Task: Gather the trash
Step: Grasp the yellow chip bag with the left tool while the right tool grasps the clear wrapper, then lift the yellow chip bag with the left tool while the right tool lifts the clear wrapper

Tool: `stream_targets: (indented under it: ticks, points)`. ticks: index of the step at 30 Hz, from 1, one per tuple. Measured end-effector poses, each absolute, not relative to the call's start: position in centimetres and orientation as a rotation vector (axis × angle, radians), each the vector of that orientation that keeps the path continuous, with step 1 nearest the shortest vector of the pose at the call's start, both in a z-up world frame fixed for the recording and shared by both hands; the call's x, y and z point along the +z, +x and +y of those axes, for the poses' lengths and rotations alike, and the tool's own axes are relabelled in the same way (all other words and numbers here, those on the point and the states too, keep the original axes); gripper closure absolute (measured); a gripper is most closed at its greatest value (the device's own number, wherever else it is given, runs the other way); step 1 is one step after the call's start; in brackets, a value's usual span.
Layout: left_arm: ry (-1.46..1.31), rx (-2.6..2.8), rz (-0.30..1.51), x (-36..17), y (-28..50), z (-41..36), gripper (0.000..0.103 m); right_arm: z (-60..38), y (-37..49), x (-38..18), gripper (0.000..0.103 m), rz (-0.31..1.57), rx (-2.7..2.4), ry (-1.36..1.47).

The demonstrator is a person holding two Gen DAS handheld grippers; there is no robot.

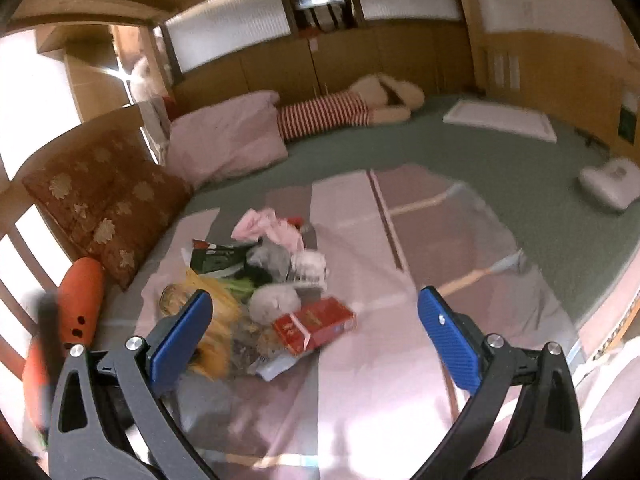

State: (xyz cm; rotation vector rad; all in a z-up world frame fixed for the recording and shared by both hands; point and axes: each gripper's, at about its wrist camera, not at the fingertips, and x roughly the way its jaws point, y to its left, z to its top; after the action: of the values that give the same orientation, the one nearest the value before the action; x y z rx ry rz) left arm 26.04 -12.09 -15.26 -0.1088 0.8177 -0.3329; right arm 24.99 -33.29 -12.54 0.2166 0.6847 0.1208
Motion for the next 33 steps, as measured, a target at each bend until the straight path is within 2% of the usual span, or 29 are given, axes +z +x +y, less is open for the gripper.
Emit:
stream_targets:
  ticks: [4, 7, 10, 11, 13, 20, 23, 24, 25, 28, 33]
  points:
    - [-0.127, -0.351, 0.643, -8.0, 22.9, -8.6, 0.091, -31.5, 25.7, -14.5, 0.003, 0.791, 0.150, 0.168]
    - [-0.101, -0.311, 0.535, -5.3, 20.9, -6.1, 0.091, -30.0, 26.6, -16.9, 0.003, 0.885, 0.158, 0.140]
    - [-0.094, -0.242, 0.472, -5.4, 19.6, -4.0, 0.091, -28.3, 27.8, -19.2, 0.005, 0.955, 0.151, 0.119]
    - [-0.107, -0.224, 0.476, -6.0, 19.6, -3.4, 0.091, -28.0, 28.2, -19.8, 0.010, 0.978, 0.154, 0.132]
    - [-0.143, -0.213, 0.510, -7.1, 19.7, -2.7, 0.091, -27.7, 29.2, -21.6, 0.020, 1.037, 0.171, 0.210]
    - [-0.160, -0.223, 0.516, -7.2, 19.8, -1.7, 0.091, -27.8, 32.7, -27.8, 0.030, 1.199, 0.173, 0.523]
    - [-0.170, -0.235, 0.513, -6.9, 19.4, -1.0, 0.091, -27.8, 33.5, -28.8, 0.055, 1.219, 0.192, 0.575]
    - [-0.173, -0.236, 0.512, -6.8, 19.4, -0.9, 0.091, -27.8, 33.6, -29.1, 0.073, 1.234, 0.195, 0.582]
    - [-0.172, -0.237, 0.514, -6.9, 19.4, -0.9, 0.091, -27.8, 33.7, -29.2, 0.083, 1.247, 0.201, 0.597]
    - [-0.181, -0.240, 0.525, -6.9, 19.5, -0.4, 0.091, -27.3, 32.7, -27.6, 0.094, 1.219, 0.281, 0.641]
    - [-0.194, -0.237, 0.532, -6.8, 19.7, -0.3, 0.090, -24.4, 27.7, -17.5, 0.095, 0.904, 0.374, 0.312]
